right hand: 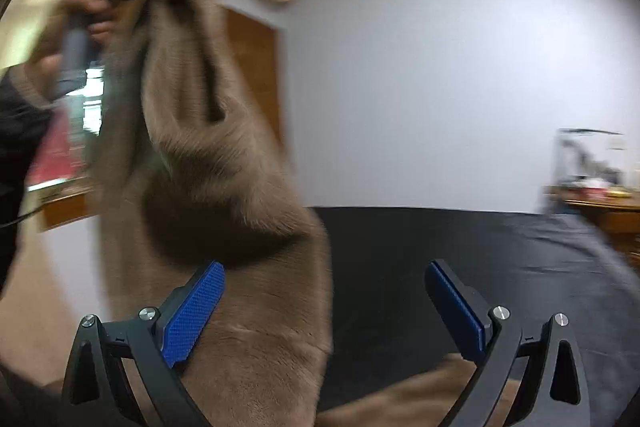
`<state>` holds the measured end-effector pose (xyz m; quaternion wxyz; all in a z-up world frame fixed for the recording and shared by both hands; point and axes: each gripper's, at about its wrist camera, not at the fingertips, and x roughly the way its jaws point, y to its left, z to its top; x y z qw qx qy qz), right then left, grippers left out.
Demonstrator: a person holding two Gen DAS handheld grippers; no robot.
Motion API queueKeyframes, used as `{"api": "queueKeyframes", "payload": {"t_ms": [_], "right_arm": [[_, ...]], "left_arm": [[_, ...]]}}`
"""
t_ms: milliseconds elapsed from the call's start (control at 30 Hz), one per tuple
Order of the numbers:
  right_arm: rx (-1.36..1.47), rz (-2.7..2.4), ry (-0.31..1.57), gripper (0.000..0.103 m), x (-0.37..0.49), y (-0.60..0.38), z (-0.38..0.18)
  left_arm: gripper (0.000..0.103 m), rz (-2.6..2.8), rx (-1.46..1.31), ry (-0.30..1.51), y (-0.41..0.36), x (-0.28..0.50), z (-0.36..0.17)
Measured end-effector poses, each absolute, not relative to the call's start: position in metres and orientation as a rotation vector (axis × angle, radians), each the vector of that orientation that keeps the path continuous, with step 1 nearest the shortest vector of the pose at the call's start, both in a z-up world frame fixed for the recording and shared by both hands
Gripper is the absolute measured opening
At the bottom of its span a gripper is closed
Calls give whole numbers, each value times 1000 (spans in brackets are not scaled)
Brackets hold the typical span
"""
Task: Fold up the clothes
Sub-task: 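Move the right gripper to the hanging blanket and close on its edge, then raise the blanket with both grippers to spread it out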
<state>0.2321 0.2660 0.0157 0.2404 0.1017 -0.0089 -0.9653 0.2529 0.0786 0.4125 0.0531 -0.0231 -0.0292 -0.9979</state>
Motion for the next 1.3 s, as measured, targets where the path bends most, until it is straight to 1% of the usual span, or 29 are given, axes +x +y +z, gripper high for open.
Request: {"api": "queueKeyframes", "payload": {"t_ms": [100, 267, 400, 500, 567, 600, 733, 867, 900, 933, 967, 1033, 1167, 1267, 1300], "right_arm": [[314, -2582, 6, 102, 228, 253, 6], [249, -2665, 2, 102, 241, 253, 12], [73, -2684, 102, 102, 285, 242, 31], [43, -2654, 223, 102, 309, 220, 28], [61, -2641, 293, 102, 321, 207, 25], [80, -2639, 331, 102, 330, 187, 14], [164, -2627, 469, 102, 315, 154, -10], [258, -2683, 478, 102, 286, 145, -17], [271, -2701, 442, 100, 281, 150, -15], [280, -2720, 394, 80, 277, 157, -13], [288, -2756, 374, 51, 272, 163, -10], [293, -2829, 347, 35, 266, 176, -4], [214, -2999, 239, 22, 256, 203, 18], [107, -3117, 167, 18, 248, 210, 41], [28, -3161, 162, 17, 255, 217, 52]], "left_arm": [[17, -3033, -67, -81, 78, 255, 413], [17, -3034, -62, -77, 81, 260, 417], [17, -3036, -59, -82, 88, 255, 418], [17, -3047, -57, -71, 93, 255, 417], [17, -3054, -59, -69, 96, 256, 418], [17, -3059, -61, -68, 97, 257, 418], [17, -3090, -87, -63, 102, 266, 422], [17, -3108, -112, -66, 102, 275, 422], [17, -3111, -117, -65, 101, 277, 422], [17, -3112, -121, -60, 98, 279, 423], [17, -3113, -125, -52, 96, 280, 423], [17, -3109, -140, -26, 88, 283, 424], [17, -3106, -166, 49, 66, 292, 424], [17, -3112, -216, 118, 50, 306, 423], [17, -3113, -241, 141, 44, 313, 423]]}}
